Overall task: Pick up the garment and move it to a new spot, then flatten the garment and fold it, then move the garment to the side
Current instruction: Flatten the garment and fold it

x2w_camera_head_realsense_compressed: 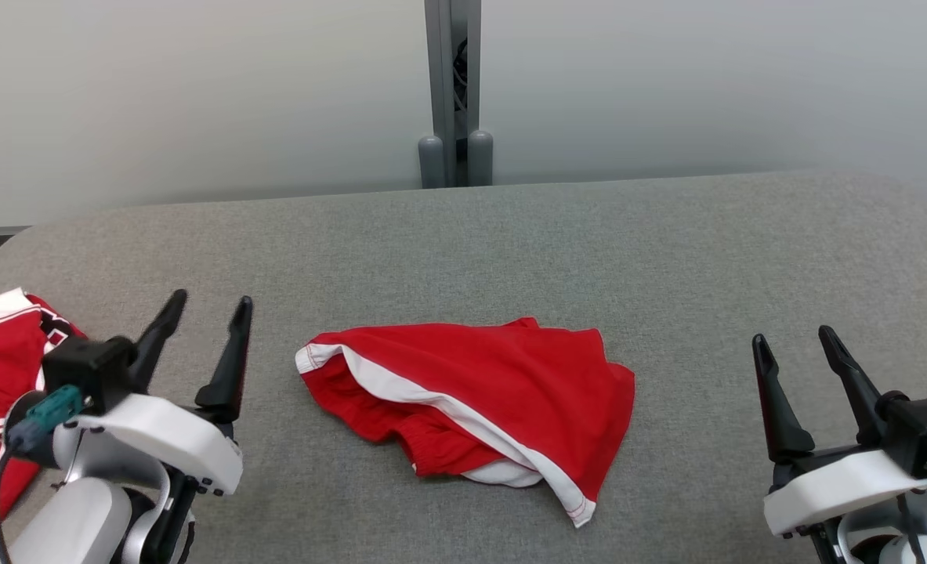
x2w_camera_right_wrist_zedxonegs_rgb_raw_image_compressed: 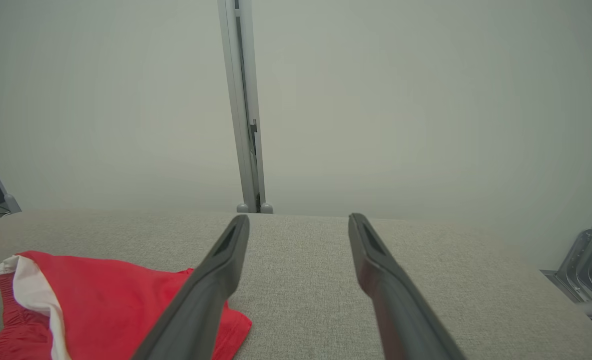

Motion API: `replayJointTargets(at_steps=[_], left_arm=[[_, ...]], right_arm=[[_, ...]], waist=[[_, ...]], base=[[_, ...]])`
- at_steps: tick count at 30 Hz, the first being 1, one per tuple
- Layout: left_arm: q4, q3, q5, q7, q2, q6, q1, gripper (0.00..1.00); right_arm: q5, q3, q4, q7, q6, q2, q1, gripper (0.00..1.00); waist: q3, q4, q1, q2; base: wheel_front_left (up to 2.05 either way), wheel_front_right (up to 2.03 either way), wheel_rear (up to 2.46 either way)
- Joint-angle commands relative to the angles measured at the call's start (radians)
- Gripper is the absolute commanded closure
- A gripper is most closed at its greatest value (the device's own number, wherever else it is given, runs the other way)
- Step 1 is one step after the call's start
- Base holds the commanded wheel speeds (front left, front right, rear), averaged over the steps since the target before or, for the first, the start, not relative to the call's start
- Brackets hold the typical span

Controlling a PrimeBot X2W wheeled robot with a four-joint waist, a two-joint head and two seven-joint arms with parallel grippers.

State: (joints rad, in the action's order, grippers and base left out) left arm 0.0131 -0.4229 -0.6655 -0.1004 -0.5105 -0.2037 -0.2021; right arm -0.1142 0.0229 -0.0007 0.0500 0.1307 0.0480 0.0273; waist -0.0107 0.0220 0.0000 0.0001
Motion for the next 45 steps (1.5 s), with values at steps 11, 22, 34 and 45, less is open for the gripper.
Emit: replayJointTargets(at_steps=[11, 22, 34, 45], left_arm=[[0.37, -0.069, -0.19, 0.244, 0.082, 0.205, -0.186, 0.0], [0.653, -0.067, -0.266, 0.26, 0.137, 0.305, -0.285, 0.0], [0.739, -0.102, -0.305, 0.241, 0.153, 0.334, -0.335, 1.0], [0.733, -0.156, -0.33, 0.219, 0.157, 0.336, -0.366, 1.0]], right_arm=[[-0.025, -0.045, 0.024, 0.012, 0.0, 0.006, 0.041, 0.0], [-0.036, -0.053, 0.053, 0.035, 0.0, 0.006, 0.066, 0.0], [-0.029, -0.109, 0.061, 0.031, 0.0, 0.005, 0.08, 0.0], [-0.096, -0.443, 0.162, -0.083, 0.0, 0.069, 0.034, 0.0]], waist=[[-0.071, -0.073, 0.0, -0.0001], [-0.12, -0.109, 0.0, -0.0001], [-0.133, -0.096, 0.0, -0.0001], [-0.143, -0.069, 0.0, -0.0001]], base=[[0.0, 0.0, 0.0], [0.0, 0.0, 0.0], [0.0, 0.0, 0.0], [0.0, 0.0, 0.0]])
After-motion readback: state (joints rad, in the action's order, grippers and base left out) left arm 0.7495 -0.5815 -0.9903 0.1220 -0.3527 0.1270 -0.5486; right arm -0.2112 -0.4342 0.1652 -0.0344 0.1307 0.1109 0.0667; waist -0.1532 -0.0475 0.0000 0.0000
